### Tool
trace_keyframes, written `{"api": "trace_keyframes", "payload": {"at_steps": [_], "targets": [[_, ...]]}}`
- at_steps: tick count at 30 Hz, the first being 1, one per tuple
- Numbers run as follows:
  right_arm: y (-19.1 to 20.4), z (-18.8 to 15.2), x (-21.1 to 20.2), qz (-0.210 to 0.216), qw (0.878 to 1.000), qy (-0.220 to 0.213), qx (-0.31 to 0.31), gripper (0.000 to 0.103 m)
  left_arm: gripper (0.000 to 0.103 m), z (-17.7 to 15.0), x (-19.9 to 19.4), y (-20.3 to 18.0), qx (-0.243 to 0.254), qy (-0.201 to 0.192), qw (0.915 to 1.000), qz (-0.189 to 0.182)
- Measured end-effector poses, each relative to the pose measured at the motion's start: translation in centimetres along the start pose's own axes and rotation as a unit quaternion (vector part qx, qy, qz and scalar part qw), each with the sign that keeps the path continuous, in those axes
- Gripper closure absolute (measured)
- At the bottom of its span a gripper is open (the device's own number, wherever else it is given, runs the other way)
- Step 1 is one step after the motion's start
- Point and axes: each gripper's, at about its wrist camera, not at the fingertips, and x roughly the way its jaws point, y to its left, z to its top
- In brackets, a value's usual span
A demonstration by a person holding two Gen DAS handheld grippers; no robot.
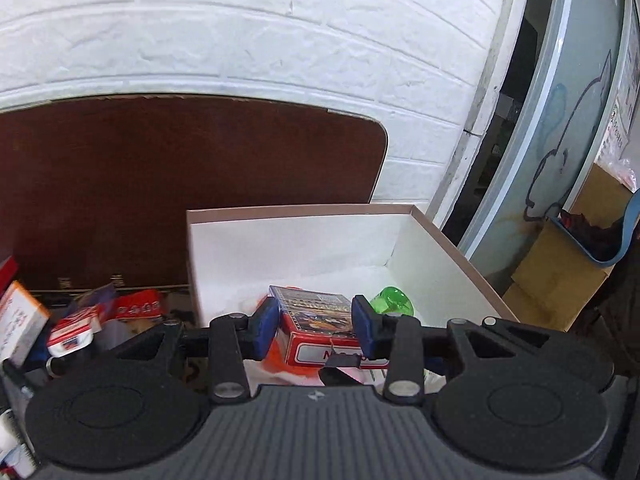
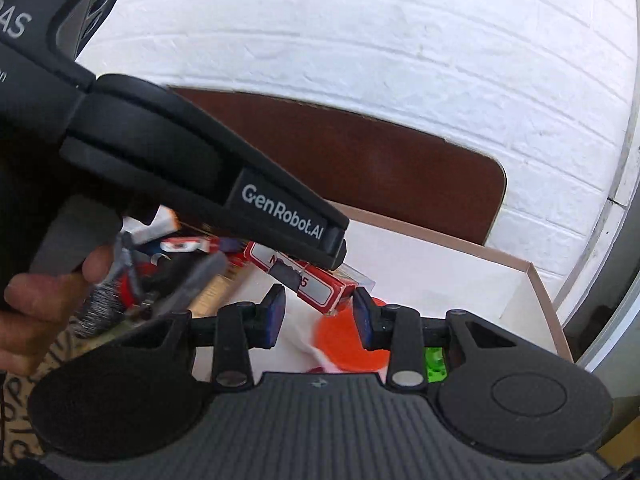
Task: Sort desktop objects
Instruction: 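Carry the card box into the cardboard box and open the left tool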
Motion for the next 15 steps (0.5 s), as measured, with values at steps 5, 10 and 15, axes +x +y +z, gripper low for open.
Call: {"api": "trace_keyframes", "payload": {"at_steps": [5,10,15], "targets": [[-1.6,0.2,3.0,-0.003,0.999,0.026,-0.034,0.067,0.065,0.8,4.0,0.7,-0.019,0.029,0.9992,-0.022],[-1.8,1.1,5.9,-0.001,0.995,0.047,-0.086,0.069,0.076,1.5,6.8,0.3,-0.015,0.050,0.9984,-0.023],[-3.0,1.3,7.0,-0.006,0.996,0.067,-0.063,0.068,0.023,1.4,6.8,2.1,-0.055,0.040,0.9972,-0.031]]}}
